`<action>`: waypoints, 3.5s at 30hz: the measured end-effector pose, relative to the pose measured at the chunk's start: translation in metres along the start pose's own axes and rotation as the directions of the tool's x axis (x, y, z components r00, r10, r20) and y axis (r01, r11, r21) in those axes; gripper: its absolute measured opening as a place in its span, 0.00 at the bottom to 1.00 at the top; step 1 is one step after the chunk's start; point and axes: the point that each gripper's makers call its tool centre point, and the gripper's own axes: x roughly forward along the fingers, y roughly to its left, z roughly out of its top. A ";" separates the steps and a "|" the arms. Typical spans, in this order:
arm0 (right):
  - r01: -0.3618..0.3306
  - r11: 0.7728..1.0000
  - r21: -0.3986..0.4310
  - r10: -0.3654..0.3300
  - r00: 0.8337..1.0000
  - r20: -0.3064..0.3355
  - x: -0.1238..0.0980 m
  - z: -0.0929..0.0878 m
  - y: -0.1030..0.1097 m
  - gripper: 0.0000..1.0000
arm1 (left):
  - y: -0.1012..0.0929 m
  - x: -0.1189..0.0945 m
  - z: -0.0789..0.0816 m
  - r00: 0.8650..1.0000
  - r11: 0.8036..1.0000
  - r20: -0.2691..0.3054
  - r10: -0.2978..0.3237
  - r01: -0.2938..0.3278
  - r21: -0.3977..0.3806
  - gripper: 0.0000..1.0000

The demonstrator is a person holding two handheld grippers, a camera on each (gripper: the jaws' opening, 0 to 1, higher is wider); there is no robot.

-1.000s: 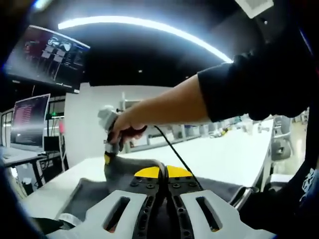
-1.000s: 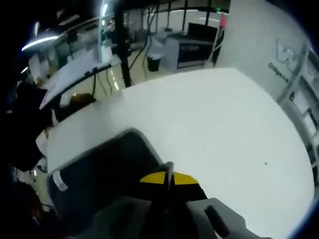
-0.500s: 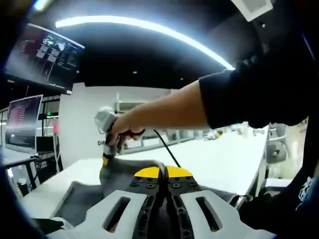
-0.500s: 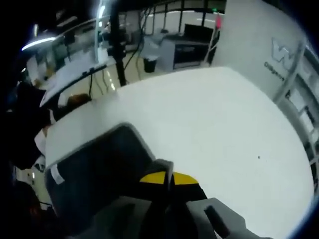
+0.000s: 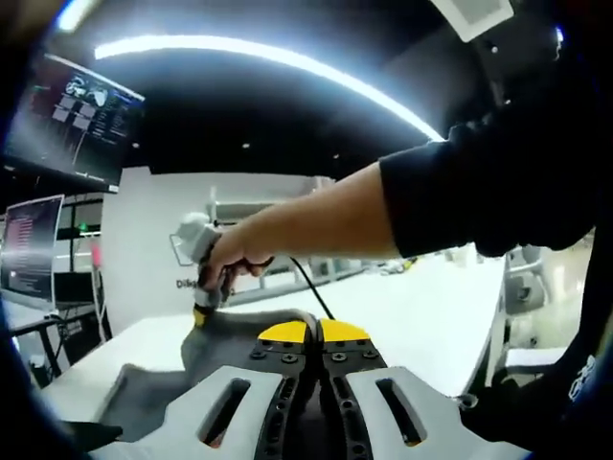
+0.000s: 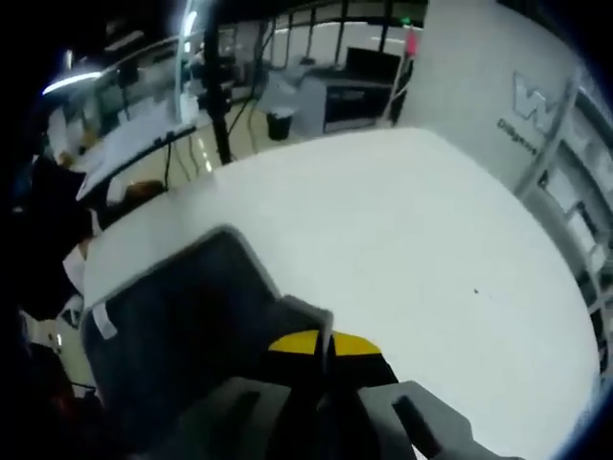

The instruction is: Open the folded towel by lifting each exposed corner and separating the folded layers until the towel lies flat within the target outline without major curled edges

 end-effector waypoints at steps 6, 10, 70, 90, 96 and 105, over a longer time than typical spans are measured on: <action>0.012 1.000 0.008 -0.012 1.000 0.001 -0.005 -0.008 -0.013 0.00 | -0.011 0.008 -0.001 1.000 1.000 -0.006 -0.025 0.025 0.003 0.01; 0.018 1.000 0.020 -0.018 1.000 -0.001 -0.009 -0.016 -0.021 0.00 | -0.018 0.012 -0.002 0.999 0.999 -0.010 -0.040 0.040 -0.003 0.01; 0.106 0.986 0.125 -0.110 0.993 0.031 -0.080 -0.115 -0.127 0.00 | -0.132 0.086 0.004 0.967 0.965 -0.015 -0.254 0.255 0.069 0.01; 0.145 0.974 0.173 -0.152 0.988 0.030 -0.106 -0.156 -0.158 0.00 | -0.161 0.109 0.005 0.952 0.947 -0.024 -0.306 0.306 0.094 0.01; 0.150 0.969 0.195 -0.160 0.986 0.035 -0.113 -0.167 -0.164 0.00 | -0.172 0.118 0.004 0.937 0.936 -0.022 -0.349 0.348 -0.046 0.01; 0.161 0.964 0.213 -0.169 0.986 0.016 -0.119 -0.189 -0.177 0.00 | -0.194 0.126 0.002 0.927 0.927 -0.029 -0.375 0.375 -0.007 0.01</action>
